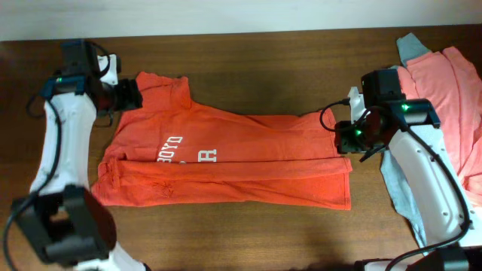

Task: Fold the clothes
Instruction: 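Move both grippers to the shirt's top corners and grasp them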

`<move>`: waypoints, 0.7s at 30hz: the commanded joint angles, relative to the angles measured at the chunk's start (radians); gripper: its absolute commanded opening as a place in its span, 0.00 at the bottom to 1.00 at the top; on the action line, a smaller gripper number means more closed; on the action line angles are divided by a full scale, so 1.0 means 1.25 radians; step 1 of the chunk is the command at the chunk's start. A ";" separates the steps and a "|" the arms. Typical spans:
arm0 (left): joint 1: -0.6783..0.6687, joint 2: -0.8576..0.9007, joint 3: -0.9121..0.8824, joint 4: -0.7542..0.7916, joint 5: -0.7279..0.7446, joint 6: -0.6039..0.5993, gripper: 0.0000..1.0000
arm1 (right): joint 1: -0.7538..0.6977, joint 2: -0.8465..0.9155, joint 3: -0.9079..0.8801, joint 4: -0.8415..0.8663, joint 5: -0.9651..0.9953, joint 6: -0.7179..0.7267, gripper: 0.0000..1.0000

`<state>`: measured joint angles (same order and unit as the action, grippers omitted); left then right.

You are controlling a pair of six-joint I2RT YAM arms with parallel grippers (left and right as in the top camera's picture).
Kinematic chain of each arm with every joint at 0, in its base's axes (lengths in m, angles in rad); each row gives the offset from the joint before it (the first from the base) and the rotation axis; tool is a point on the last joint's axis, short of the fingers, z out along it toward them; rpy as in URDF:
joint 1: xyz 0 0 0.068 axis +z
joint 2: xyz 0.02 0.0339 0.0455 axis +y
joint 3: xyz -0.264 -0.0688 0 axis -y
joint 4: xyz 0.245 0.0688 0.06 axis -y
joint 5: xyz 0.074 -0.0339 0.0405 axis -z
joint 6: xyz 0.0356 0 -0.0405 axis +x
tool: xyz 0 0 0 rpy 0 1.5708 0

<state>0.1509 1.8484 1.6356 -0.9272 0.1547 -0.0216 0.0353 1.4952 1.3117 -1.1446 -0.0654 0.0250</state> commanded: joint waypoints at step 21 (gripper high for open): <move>0.070 0.348 0.163 0.187 0.096 0.106 0.67 | 0.002 -0.002 0.012 -0.018 0.017 -0.008 0.53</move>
<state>0.2390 2.2147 1.8229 -0.7006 0.2401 0.0906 0.0353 1.4952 1.3117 -1.1637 -0.0605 0.0219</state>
